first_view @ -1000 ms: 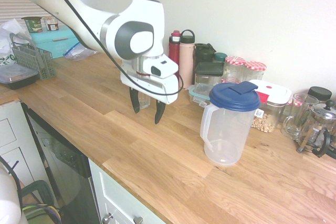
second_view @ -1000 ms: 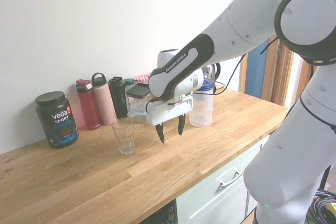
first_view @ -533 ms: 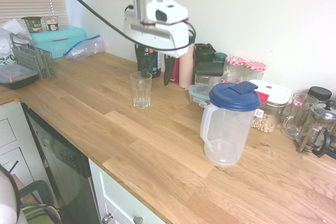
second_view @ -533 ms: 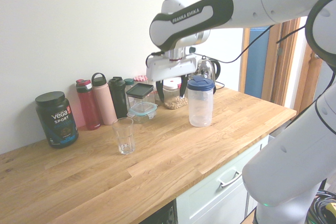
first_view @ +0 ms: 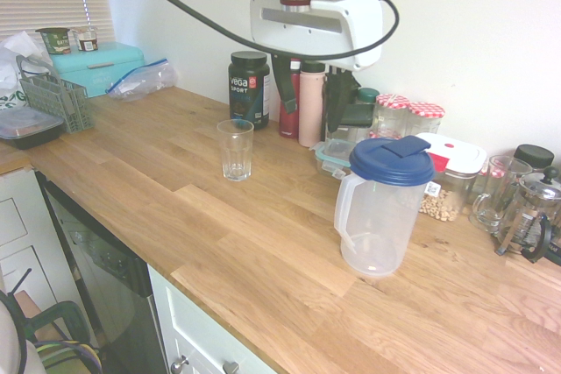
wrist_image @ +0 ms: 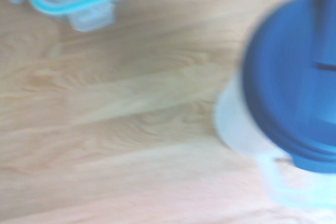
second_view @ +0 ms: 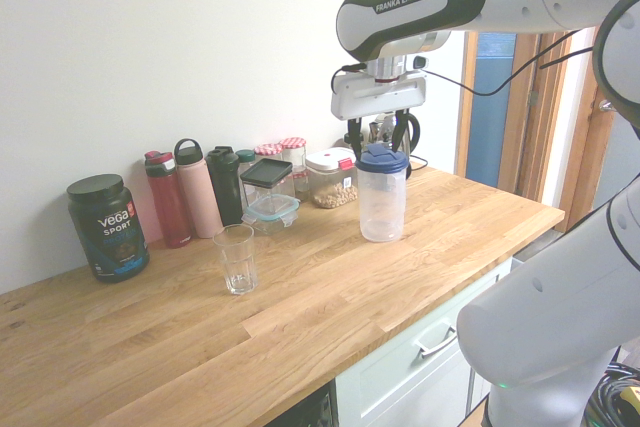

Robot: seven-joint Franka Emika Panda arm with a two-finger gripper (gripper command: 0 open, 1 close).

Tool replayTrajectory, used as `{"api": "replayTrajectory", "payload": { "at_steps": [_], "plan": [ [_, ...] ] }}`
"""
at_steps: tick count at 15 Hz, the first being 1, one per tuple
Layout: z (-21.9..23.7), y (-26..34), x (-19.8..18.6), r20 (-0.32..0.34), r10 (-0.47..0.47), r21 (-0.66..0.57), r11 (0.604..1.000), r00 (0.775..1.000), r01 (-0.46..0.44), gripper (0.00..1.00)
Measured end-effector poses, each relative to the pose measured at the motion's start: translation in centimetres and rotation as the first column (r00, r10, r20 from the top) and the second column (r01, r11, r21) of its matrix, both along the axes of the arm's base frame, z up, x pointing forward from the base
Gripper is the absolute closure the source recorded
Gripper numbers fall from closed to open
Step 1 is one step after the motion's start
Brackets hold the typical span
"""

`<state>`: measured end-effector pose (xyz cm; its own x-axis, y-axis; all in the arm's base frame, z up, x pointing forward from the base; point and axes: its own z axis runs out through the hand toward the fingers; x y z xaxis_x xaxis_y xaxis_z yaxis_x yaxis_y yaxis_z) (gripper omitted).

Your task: Pour me some water

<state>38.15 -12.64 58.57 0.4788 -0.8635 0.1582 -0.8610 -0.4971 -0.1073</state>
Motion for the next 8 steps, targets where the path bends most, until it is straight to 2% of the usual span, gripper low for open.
{"api": "replayTrajectory", "payload": {
  "at_steps": [5,6,8],
  "plan": [
    [-3.8,-2.3,-1.0,-0.067,-0.019,0.022,1.000,0.998,0.021,0.00],
    [-4.3,-2.5,-1.1,-0.066,-0.018,0.022,1.000,0.998,0.019,0.00],
    [-5.6,-3.4,-0.9,-0.024,0.002,0.013,1.000,1.000,-0.001,0.00]
  ]
}}
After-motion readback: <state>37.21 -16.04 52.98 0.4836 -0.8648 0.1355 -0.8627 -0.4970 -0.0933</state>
